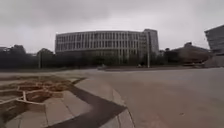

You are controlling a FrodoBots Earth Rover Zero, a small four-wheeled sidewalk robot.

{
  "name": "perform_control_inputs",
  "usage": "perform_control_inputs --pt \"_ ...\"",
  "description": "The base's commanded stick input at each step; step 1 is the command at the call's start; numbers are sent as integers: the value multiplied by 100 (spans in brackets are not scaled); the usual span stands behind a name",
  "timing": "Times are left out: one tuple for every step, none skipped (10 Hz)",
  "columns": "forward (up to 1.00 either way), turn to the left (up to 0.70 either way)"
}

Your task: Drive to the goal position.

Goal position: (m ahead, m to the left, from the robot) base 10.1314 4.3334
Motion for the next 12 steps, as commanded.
perform_control_inputs --pt "70 0" --pt "70 1" --pt "70 7" --pt "70 4" --pt "70 0" --pt "70 0" --pt "70 2" --pt "70 4" --pt "70 1" --pt "70 0" --pt "70 0" --pt "70 1"
